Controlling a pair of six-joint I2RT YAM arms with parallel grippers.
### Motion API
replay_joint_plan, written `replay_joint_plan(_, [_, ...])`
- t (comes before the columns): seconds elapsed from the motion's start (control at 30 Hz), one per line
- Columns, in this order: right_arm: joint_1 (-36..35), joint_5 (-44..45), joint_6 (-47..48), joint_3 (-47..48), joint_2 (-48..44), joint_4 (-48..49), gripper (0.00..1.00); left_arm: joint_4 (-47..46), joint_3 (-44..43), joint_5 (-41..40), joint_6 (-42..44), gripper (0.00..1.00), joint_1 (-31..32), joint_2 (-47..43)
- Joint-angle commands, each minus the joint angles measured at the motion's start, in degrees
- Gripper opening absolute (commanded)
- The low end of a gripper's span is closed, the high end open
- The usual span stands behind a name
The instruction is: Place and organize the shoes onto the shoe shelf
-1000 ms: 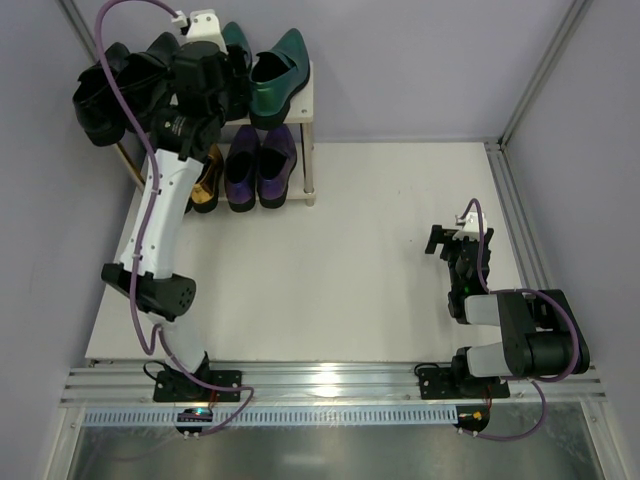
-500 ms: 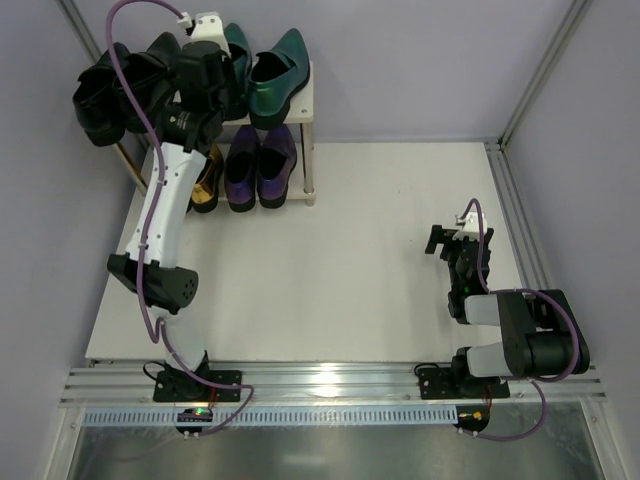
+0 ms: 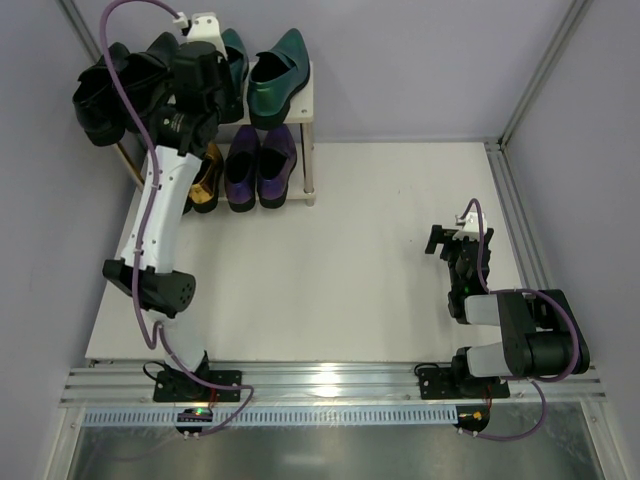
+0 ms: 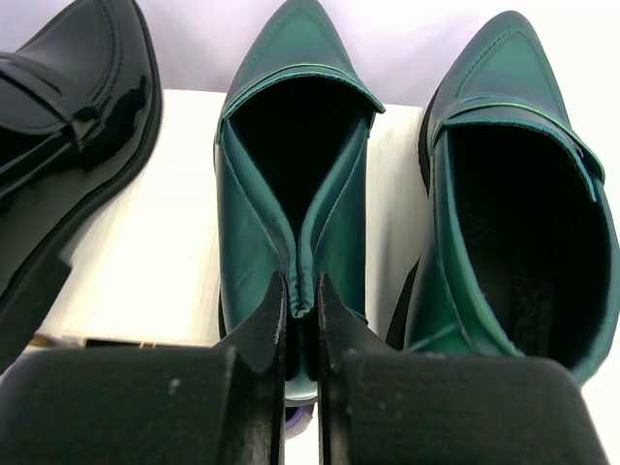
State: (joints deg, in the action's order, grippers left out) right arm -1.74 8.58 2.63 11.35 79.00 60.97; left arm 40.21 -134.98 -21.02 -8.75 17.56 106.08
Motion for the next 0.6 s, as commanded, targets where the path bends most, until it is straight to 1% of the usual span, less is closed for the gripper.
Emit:
replay_joint_plan(0.0, [0.15, -0.49, -0.79, 0.51, -0.69, 2.84, 0.97, -3.29, -0.73, -1.84, 0.76, 0.0, -0.25, -6.06])
replay_joint_plan(0.13, [0.16, -0.58, -0.7, 0.51, -0.69, 2.93, 0.97, -2.94, 1.64, -1.05, -0.12, 0.0, -0.25, -7.82])
replay_joint_plan(0.27, [0.07, -0.58, -0.79, 0.51, -0.69, 2.93, 0.97, -4.43, 6.64, -0.96, -0.04, 0.0, -0.25, -10.01])
replay_joint_plan(0.37, [0.24, -0.41, -0.79, 0.51, -0.69, 2.84, 0.97, -4.35, 7.18, -1.48, 0.05, 0.0, -0.25, -10.11])
replay_joint_plan(0.4, [0.16, -0.49, -0.79, 0.42, -0.69, 2.93, 0.97, -4.35, 7.27, -1.66, 0.05, 0.03, -0.25, -10.02])
replay_joint_plan(0.43, [0.16, -0.58, -0.79, 0.51, -0.69, 2.93, 0.97, -4.52, 7.27, -1.83, -0.03, 0.27, -0.33, -10.11])
replay_joint_plan(0.47, [0.16, -0.49, -0.7, 0.51, -0.78, 2.93, 0.97, -4.96, 7.27, -2.01, -0.04, 0.43, -0.25, -10.19])
replay_joint_plan(0.53, [0.16, -0.49, -0.79, 0.51, -0.69, 2.93, 0.97, -5.66, 7.1, -2.28, -0.04, 0.6, -0.25, -10.37])
replay_joint_plan(0.57, [0.16, -0.49, -0.79, 0.42, -0.69, 2.93, 0.97, -6.36, 6.84, -2.54, -0.12, 0.74, -0.25, -10.46])
